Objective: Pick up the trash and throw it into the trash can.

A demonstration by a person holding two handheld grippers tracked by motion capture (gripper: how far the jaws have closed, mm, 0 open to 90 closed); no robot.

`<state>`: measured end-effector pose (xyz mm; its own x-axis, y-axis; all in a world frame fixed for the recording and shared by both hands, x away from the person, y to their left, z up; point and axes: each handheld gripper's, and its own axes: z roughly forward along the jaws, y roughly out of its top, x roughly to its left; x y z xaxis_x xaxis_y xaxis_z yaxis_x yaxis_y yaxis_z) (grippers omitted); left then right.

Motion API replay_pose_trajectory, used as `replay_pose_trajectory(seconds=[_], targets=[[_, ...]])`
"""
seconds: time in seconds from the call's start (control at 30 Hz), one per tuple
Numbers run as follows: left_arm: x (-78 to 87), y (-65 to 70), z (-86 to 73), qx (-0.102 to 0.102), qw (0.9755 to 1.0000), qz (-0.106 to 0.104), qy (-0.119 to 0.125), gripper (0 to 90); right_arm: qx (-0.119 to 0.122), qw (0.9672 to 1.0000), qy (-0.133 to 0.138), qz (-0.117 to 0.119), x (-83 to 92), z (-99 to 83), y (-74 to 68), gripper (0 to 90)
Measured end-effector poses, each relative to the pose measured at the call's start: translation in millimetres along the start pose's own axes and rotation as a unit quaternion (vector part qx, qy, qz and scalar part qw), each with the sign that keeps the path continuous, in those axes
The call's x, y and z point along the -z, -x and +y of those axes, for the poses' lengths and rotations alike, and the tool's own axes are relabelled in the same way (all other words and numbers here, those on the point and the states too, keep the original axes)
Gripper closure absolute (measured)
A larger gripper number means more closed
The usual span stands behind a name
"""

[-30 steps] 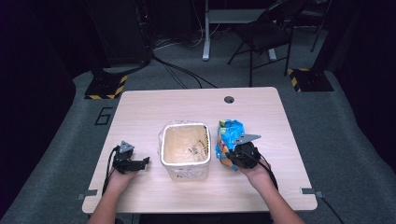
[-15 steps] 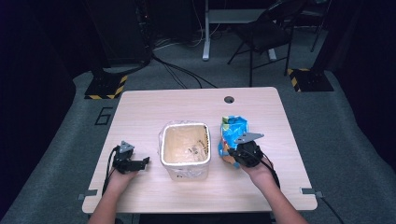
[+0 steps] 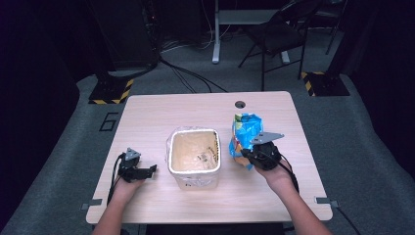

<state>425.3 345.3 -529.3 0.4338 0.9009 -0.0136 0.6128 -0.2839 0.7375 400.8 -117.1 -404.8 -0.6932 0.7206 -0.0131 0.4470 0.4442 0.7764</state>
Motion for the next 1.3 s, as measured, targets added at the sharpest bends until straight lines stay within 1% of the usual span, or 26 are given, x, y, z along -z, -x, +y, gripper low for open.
replay_pose_trajectory(seconds=[0.1, 0.17, 0.37, 0.53, 0.6, 0.7, 0.83, 0.87, 0.97, 1.0, 1.03, 1.1, 1.23, 1.3], targets=[[0.0, 0.0, 0.0, 0.0, 1.0, 0.0, 0.0, 13.0, 0.005, 1.0, 0.003, 0.001, 6.4, 6.8, -0.6, 88.8], [0.0, 0.0, 0.0, 0.0, 1.0, 0.0, 0.0, 13.0, 0.007, 1.0, 0.004, 0.002, 7.5, 8.1, -0.7, 88.8], [0.0, 0.0, 0.0, 0.0, 1.0, 0.0, 0.0, 13.0, 0.014, 0.9998, 0.008, 0.011, 17.2, 18.3, -2.4, 88.8], [0.0, 0.0, 0.0, 0.0, 1.0, 0.0, 0.0, 13.0, 0.016, 0.9992, 0.027, 0.023, 30.0, 29.3, -3.2, 88.8], [-0.1, -0.1, 0.0, -0.001, 1.0, 0.0, 0.001, 13.0, 0.021, 0.999, 0.033, 0.023, 33.7, 32.9, -4.5, 88.8], [0.0, 0.0, 0.0, 0.0, 1.0, 0.0, 0.0, 13.0, 0.029, 0.9984, 0.042, 0.027, 40.1, 39.5, -7.7, 88.8], [-0.1, -0.1, 0.0, 0.0, 1.0, 0.0, 0.001, 13.1, 0.032, 0.9979, 0.047, 0.031, 45.2, 45.2, -11.9, 88.8], [0.0, 0.0, 0.0, 0.0, 1.0, 0.0, 0.0, 13.1, 0.039, 0.9974, 0.052, 0.032, 47.7, 49.0, -14.8, 88.8], [0.0, 0.0, 0.0, 0.0, 1.0, 0.0, 0.0, 13.0, 0.042, 0.997, 0.055, 0.034, 50.2, 52.4, -17.8, 88.8], [0.0, 0.0, 0.0, 0.0, 1.0, 0.0, 0.0, 13.0, 0.049, 0.9962, 0.061, 0.037, 52.9, 56.9, -21.3, 88.8], [-0.1, 0.0, 0.0, 0.0, 1.0, 0.0, 0.0, 13.0, 0.051, 0.996, 0.063, 0.038, 54.1, 58.8, -23.0, 88.8], [-0.1, -0.1, 0.0, 0.0, 1.0, 0.0, 0.001, 13.0, 0.056, 0.9953, 0.067, 0.042, 55.9, 62.2, -25.6, 88.8], [-0.1, -0.1, 0.0, 0.0, 1.0, 0.0, 0.001, 13.0, 0.058, 0.9944, 0.071, 0.052, 57.8, 68.7, -30.9, 88.8], [0.0, 0.0, 0.0, 0.0, 1.0, 0.0, 0.0, 13.0, 0.06, 0.9941, 0.073, 0.053, 57.7, 70.7, -32.1, 88.8]])
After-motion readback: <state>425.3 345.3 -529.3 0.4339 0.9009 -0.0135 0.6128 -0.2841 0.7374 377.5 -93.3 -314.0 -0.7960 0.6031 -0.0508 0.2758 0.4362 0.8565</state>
